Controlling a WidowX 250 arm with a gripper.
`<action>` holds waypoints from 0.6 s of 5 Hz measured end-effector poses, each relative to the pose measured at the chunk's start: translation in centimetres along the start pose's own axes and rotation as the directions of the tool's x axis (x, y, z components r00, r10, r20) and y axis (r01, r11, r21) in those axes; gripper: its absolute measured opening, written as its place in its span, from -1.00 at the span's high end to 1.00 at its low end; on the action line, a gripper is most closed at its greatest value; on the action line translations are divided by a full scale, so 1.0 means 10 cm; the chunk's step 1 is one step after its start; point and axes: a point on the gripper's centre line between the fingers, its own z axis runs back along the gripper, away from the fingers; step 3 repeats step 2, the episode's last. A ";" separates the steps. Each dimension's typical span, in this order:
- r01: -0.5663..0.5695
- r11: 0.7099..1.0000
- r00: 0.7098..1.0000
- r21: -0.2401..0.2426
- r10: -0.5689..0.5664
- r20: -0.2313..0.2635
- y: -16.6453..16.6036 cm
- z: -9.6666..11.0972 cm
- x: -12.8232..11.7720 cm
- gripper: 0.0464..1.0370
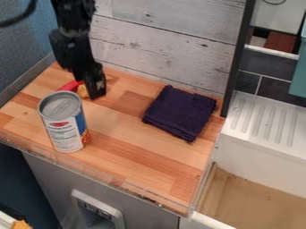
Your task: Moved the can to the bottom of the table
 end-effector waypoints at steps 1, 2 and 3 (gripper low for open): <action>0.007 1.000 0.999 0.000 -0.007 -0.046 0.01 0.12 -0.06 -0.93; 0.071 0.996 0.996 -0.051 -0.074 -0.057 -0.04 0.21 -0.19 -0.93; 0.071 0.996 0.996 -0.051 -0.074 -0.057 -0.04 0.21 -0.19 -0.93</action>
